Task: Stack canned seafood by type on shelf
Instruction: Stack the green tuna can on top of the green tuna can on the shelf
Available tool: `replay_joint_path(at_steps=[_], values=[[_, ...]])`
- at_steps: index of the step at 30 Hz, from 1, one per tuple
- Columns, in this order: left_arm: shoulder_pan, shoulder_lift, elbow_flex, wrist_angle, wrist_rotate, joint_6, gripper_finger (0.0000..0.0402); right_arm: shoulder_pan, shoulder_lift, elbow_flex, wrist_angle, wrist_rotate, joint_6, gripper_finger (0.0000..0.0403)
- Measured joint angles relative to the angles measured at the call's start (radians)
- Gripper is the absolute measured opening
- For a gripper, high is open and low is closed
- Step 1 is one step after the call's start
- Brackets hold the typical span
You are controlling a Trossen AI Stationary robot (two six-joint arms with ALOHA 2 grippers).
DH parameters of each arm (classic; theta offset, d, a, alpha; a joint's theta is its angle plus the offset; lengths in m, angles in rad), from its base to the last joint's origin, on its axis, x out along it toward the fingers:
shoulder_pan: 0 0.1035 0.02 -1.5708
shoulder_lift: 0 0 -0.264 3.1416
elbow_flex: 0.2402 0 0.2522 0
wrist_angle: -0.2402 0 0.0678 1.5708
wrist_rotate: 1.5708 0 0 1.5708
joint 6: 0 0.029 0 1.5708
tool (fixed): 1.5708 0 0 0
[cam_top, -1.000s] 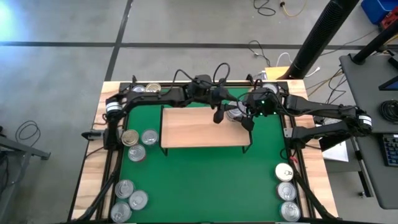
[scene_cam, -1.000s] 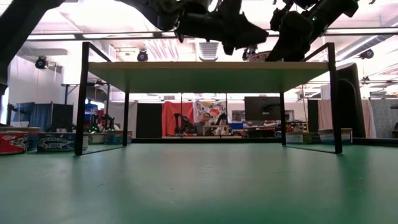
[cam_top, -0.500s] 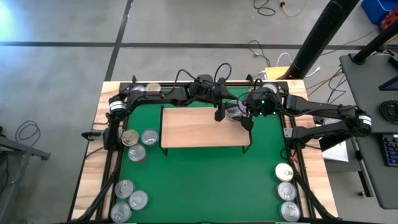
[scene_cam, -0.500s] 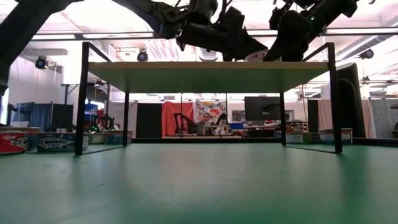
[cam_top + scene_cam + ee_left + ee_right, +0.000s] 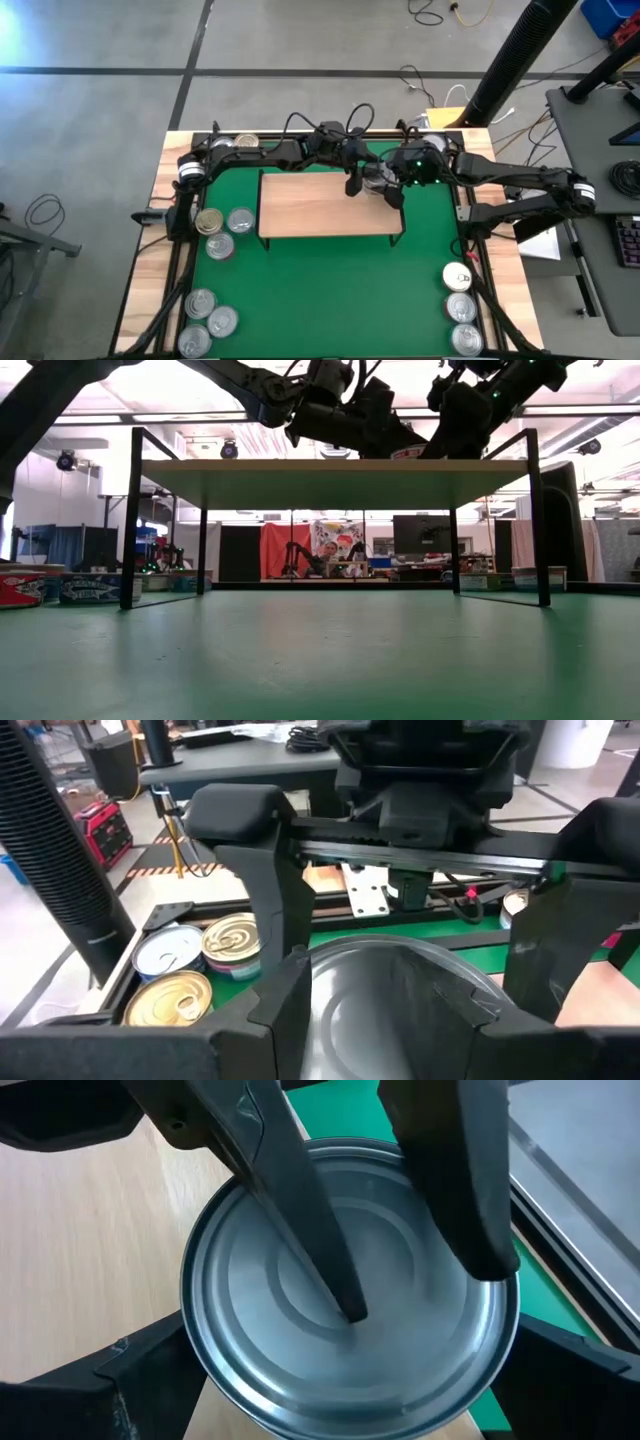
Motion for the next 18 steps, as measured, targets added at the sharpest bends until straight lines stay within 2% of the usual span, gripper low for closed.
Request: replay_joint_path(at_steps=[18], values=[[0.0,-0.001,0.002,-0.097,0.005,0.026,0.0126,0.0,-0.022,-0.002,-0.024,0.0,-0.02,0.04]])
